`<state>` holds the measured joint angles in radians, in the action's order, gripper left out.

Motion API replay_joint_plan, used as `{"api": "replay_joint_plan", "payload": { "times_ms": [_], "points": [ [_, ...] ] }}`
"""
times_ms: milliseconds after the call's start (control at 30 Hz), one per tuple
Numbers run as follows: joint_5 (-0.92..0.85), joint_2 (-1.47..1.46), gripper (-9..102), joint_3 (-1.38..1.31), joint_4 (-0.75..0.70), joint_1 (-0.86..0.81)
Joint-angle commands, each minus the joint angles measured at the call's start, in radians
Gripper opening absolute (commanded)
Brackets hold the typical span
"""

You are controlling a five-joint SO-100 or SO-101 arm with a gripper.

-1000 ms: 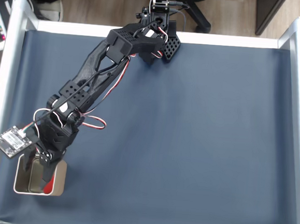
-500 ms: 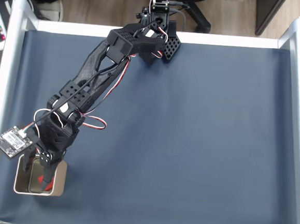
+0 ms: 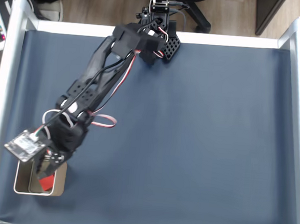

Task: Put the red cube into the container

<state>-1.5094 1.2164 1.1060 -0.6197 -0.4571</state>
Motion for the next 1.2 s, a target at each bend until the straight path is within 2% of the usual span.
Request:
{"api": "replay_joint_plan", "payload": {
  "times_ms": [0, 633, 967, 1167],
  "points": [
    [-0.002, 0.209, 0, 0.091, 0.015, 0.063],
    [0.012, 1.315, 0, 1.249, 0.044, 0.535],
    [-0.081, 1.963, 0, 1.859, 0.044, 0.565],
    [-0.064, 2.082, 0, 1.979, -0.025, 0.557]
  ]
}}
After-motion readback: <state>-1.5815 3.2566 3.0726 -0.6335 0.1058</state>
